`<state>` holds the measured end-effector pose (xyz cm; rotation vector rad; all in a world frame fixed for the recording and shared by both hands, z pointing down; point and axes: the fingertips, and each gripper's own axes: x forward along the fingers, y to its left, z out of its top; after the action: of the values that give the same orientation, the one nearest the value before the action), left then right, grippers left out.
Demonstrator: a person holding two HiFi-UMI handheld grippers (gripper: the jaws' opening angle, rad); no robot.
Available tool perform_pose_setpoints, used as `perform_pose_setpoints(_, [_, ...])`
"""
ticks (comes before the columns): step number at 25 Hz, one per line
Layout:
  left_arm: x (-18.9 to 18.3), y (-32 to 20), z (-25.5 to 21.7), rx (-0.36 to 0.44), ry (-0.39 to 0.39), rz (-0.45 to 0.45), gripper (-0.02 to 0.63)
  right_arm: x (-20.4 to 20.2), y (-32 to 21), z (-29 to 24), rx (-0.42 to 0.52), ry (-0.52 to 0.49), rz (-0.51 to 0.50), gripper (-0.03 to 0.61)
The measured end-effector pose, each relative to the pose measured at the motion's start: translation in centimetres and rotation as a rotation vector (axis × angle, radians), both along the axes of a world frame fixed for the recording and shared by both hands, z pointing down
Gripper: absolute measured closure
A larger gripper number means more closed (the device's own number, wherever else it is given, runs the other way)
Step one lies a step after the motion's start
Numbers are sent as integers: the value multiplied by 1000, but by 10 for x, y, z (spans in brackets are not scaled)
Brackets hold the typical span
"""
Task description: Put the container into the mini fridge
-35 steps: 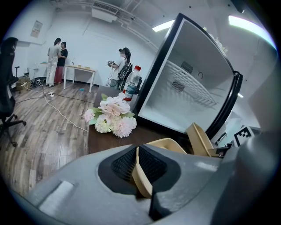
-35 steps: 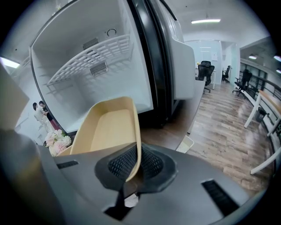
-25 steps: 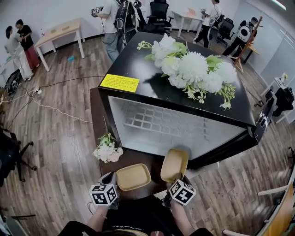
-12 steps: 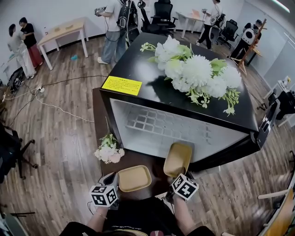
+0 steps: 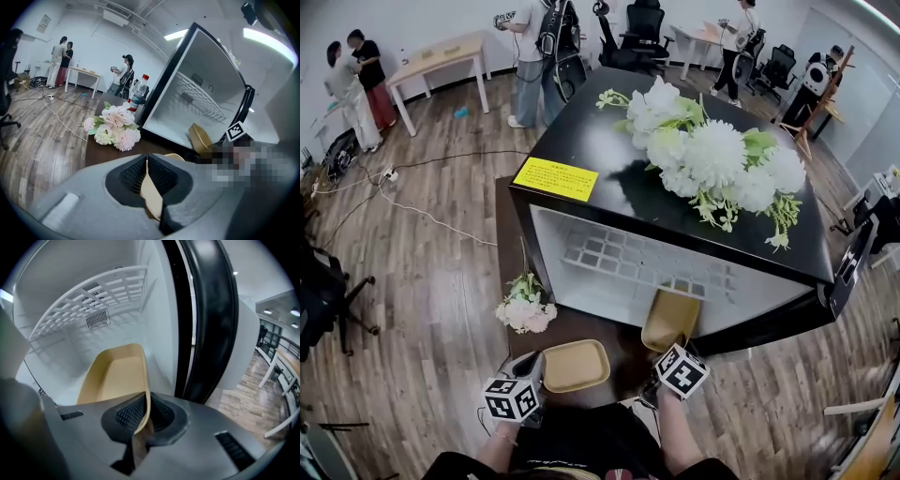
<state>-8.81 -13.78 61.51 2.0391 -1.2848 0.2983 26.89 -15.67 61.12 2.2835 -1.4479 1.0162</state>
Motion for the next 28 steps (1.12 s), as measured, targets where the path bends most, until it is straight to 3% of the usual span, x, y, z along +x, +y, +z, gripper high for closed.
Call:
perform_pose_setpoints(19, [-7, -3, 2, -12, -29, -39, 604, 19, -42, 0, -31, -27, 107, 555])
perform_pose_setpoints(28, [-11, -3, 13, -59, -65, -51, 603, 24, -52, 0, -40, -56, 138, 546])
